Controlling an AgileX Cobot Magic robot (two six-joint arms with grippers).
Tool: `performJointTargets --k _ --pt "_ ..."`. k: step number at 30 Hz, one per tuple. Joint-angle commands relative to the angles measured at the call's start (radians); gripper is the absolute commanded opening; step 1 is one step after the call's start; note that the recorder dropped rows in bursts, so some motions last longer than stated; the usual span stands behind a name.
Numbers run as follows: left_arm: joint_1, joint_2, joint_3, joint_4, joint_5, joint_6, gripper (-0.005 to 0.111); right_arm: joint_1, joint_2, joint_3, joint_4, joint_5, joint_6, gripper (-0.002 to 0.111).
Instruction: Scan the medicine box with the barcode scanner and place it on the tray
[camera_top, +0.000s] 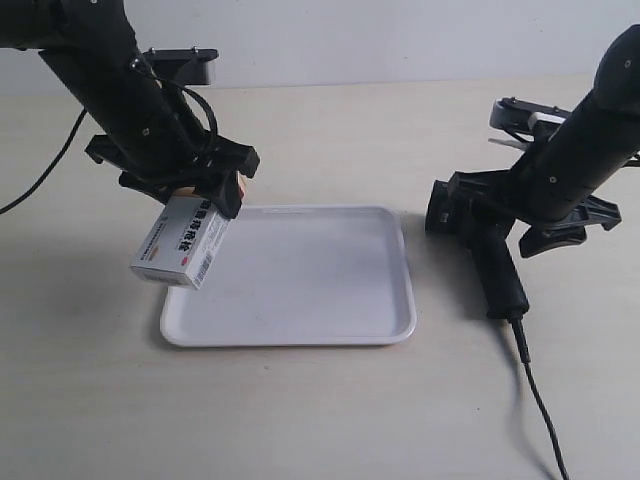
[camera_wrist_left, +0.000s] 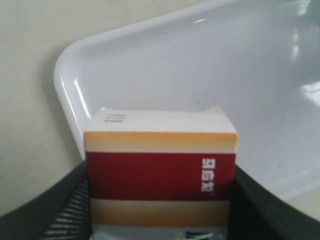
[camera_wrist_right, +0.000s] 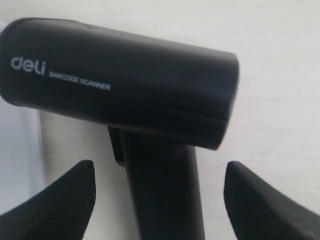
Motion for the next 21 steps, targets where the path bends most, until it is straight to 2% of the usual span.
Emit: performJointTargets --k 1,9,15,21 --pt "-0.003 -0.002 -0.006 0.007 -0.014 0.0 0.0 0.004 0.022 -0.017 -0.001 -0.014 -0.011 0.069" --pt "-0.003 -0.002 -0.006 0.007 -0.03 0.0 0.0 0.004 0.053 -0.017 0.002 -0.033 -0.016 0.068" --pt "-0.003 -0.002 -0.006 0.007 -0.039 0.01 0.0 0.004 0.054 -0.017 0.002 -0.069 -0.019 0.059" --pt "-0.003 -0.002 -0.006 0.007 -0.039 0.019 0.0 0.004 0.086 -0.017 0.002 -0.072 -0.019 0.057"
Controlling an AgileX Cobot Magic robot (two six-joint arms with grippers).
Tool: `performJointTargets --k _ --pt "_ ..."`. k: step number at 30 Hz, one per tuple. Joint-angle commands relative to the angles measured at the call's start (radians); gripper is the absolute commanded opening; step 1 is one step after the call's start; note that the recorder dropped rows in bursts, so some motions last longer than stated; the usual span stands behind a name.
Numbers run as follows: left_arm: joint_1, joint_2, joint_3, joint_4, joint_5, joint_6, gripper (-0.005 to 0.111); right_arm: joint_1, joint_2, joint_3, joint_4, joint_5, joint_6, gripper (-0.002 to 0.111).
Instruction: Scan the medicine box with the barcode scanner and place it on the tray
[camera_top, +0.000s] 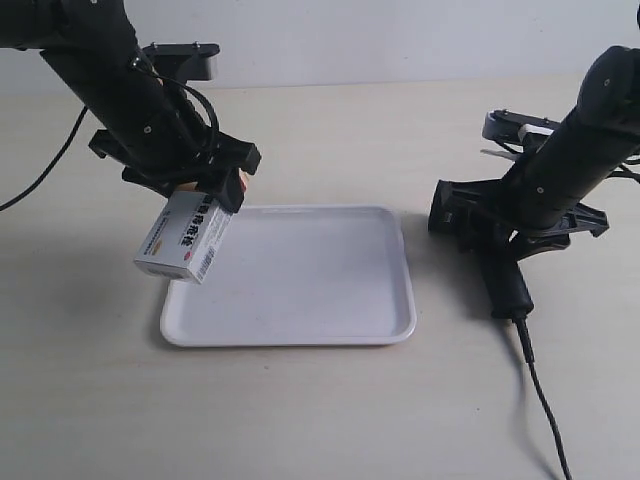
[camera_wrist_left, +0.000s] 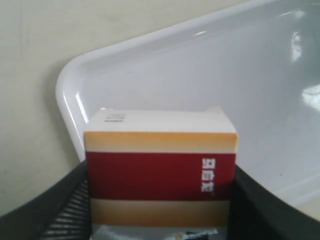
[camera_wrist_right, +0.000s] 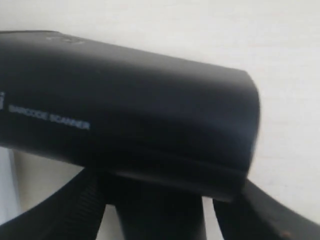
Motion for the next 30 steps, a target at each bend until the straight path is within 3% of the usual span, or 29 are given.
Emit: performJointTargets --k 1,6,10,16,21,30 --pt "-0.003 -0.002 -0.006 0.007 -0.008 0.006 0.0 0.004 0.013 -0.006 -0.002 -0.011 -0.011 0.054" --pt "-0.003 -0.002 -0.006 0.007 -0.008 0.006 0.0 0.004 0.0 -0.006 -0.002 0.005 -0.033 0.018" --pt "-0.003 -0.002 -0.006 0.007 -0.008 0.006 0.0 0.004 -0.056 -0.006 -0.003 0.074 -0.052 0.001" --pt "-0.003 0.005 -0.006 0.0 -0.016 0.006 0.0 0.045 -0.18 -0.004 -0.011 0.204 -0.062 0.0" --pt "-0.003 0.049 -0.006 -0.013 -0.008 0.008 0.0 0.255 -0.246 -0.004 -0.013 0.233 -0.05 0.0" --pt "-0.003 0.077 -0.048 -0.037 -0.01 0.008 0.0 0.403 -0.246 -0.004 -0.134 0.259 0.073 0.0"
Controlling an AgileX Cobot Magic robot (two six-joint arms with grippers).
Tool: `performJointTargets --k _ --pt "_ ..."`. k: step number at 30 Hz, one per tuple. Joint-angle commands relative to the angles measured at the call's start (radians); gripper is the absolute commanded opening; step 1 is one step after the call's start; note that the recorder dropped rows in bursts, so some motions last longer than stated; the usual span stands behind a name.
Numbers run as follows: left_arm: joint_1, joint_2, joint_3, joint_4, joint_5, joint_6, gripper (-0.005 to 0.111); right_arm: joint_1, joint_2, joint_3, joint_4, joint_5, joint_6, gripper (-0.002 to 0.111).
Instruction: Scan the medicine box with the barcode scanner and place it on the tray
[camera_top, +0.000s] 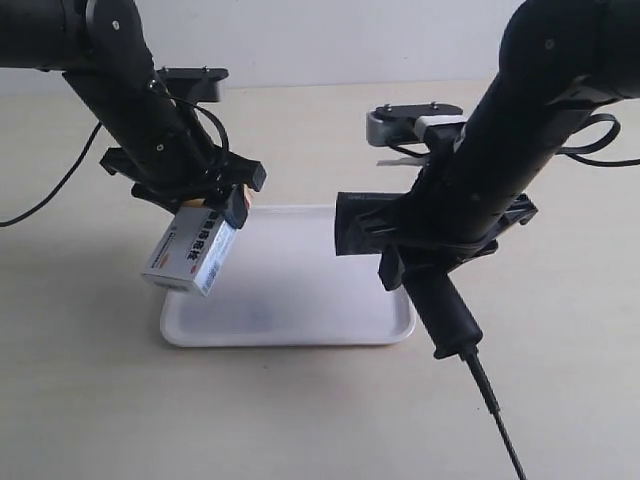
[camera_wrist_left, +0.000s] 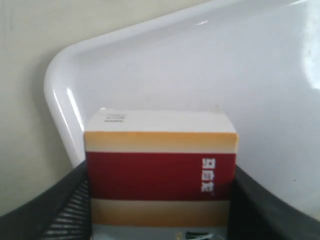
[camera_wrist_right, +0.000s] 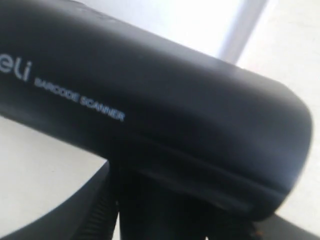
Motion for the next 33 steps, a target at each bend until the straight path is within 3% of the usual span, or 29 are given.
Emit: performJointTargets --k 1,14,25,33 --pt "-0.003 0.012 -0.042 -0.034 0.002 0.003 0.0 0.042 -0.011 -0.002 -0.083 0.021 0.07 0.0" --pt "-0.003 0.018 -0.076 -0.034 0.009 0.003 0.0 0.047 -0.011 -0.002 -0.09 0.033 0.076 0.0" --pt "-0.003 0.019 -0.076 -0.03 0.057 0.025 0.0 0.044 -0.011 -0.002 -0.228 0.0 0.193 0.0" --pt "-0.003 0.014 -0.076 -0.035 0.11 0.027 0.0 -0.111 -0.011 -0.002 -0.217 -0.03 0.215 0.0"
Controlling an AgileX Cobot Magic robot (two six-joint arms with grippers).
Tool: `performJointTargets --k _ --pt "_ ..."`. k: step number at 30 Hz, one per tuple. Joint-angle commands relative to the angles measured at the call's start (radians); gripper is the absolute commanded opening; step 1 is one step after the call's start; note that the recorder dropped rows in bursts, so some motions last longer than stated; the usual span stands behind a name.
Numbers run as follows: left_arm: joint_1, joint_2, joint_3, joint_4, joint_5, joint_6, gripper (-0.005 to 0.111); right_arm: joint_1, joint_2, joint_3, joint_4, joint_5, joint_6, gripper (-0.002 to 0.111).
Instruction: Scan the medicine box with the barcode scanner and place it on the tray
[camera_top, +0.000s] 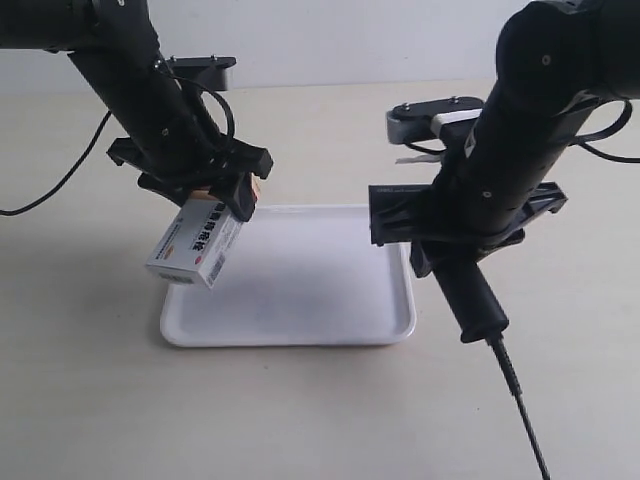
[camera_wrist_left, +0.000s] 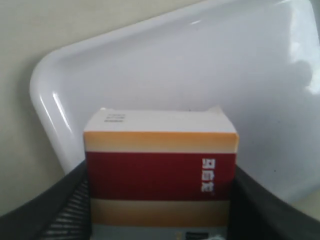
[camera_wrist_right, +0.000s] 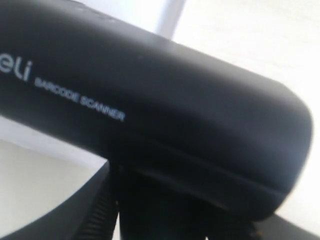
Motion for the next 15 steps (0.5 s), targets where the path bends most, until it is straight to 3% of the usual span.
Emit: performJointTargets --k 1,8,15 --pt "-0.003 -0.007 -0.007 -0.005 0.022 0.007 0.0 -0.12 -0.011 -0.002 -0.008 -0.015 0.014 0.0" --pt "-0.067 -0.016 -0.007 -0.016 0.002 0.009 0.0 -0.259 -0.011 -0.002 -0.008 -0.036 -0.008 0.0" --pt "-0.122 0.025 -0.007 -0.032 -0.05 0.006 0.0 -0.289 0.071 -0.002 -0.006 -0.049 -0.035 0.0"
